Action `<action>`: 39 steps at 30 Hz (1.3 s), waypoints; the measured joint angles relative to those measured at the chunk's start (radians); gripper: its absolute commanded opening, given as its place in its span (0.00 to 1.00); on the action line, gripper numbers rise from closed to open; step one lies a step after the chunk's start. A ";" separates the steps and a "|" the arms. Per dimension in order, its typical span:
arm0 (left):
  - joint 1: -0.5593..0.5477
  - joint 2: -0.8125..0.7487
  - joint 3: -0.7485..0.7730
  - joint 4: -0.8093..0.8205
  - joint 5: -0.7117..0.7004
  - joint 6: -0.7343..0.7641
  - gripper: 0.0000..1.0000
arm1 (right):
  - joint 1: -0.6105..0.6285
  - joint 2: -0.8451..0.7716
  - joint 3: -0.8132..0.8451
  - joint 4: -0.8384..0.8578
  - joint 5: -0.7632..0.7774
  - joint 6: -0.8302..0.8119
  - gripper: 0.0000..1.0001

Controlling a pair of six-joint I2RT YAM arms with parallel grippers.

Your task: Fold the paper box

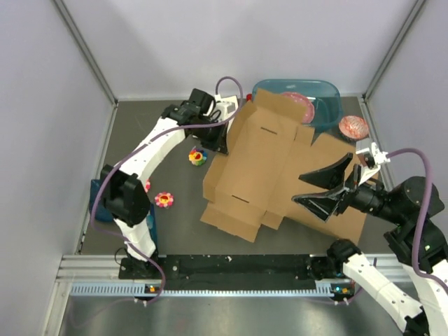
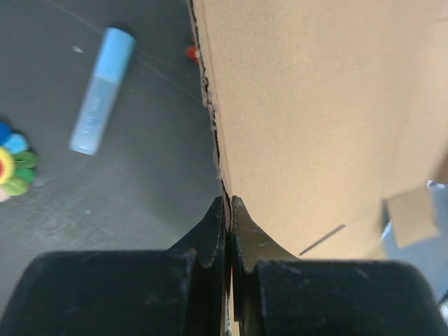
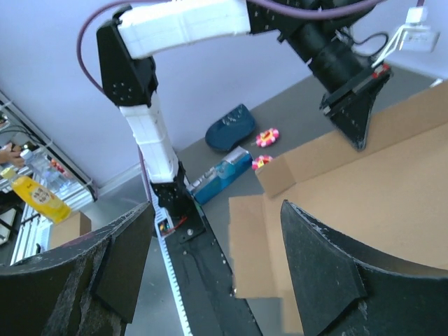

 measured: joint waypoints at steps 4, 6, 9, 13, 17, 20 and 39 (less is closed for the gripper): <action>0.000 0.089 0.080 -0.027 -0.133 0.008 0.14 | 0.000 -0.003 -0.045 -0.004 0.017 0.000 0.74; -0.001 0.107 0.088 -0.024 -0.195 0.010 0.28 | 0.000 -0.007 -0.063 -0.010 0.029 -0.002 0.74; 0.001 0.114 0.088 -0.015 -0.281 0.006 0.49 | 0.000 -0.015 -0.083 -0.019 0.040 -0.007 0.74; 0.010 0.114 0.090 0.034 -0.378 -0.021 0.78 | 0.000 -0.019 -0.100 -0.030 0.058 -0.010 0.74; 0.018 0.045 0.012 0.148 -0.499 -0.081 0.99 | 0.000 -0.021 -0.109 -0.031 0.071 -0.016 0.74; 0.021 -0.124 -0.185 0.287 -0.567 -0.170 0.99 | 0.000 -0.021 -0.122 -0.031 0.084 -0.016 0.74; -0.638 -1.050 -1.149 0.272 -1.051 -1.529 0.99 | 0.004 -0.013 -0.243 0.001 0.118 -0.002 0.74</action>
